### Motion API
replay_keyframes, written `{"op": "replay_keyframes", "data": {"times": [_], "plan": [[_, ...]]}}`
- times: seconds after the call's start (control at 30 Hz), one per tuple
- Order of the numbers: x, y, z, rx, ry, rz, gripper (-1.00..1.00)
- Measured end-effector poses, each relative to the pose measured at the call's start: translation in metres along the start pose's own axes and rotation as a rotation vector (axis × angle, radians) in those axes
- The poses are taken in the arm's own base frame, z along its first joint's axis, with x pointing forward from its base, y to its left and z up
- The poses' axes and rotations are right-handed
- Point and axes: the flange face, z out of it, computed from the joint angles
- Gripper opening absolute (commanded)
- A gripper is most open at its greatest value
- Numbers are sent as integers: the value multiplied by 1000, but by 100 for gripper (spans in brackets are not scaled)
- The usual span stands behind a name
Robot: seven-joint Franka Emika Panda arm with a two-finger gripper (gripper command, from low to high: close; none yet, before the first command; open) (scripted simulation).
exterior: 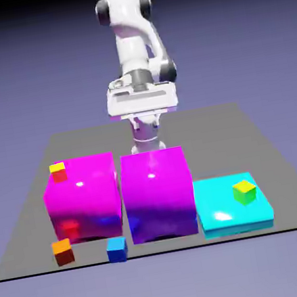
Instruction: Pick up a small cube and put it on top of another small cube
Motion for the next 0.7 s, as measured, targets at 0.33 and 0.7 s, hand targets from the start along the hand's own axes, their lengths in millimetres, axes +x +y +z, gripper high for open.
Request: {"op": "replay_keyframes", "data": {"times": [0.33,0.7], "plan": [[53,19,102,-245,-277,89,0],[83,68,215,-514,-552,149,0]]}}
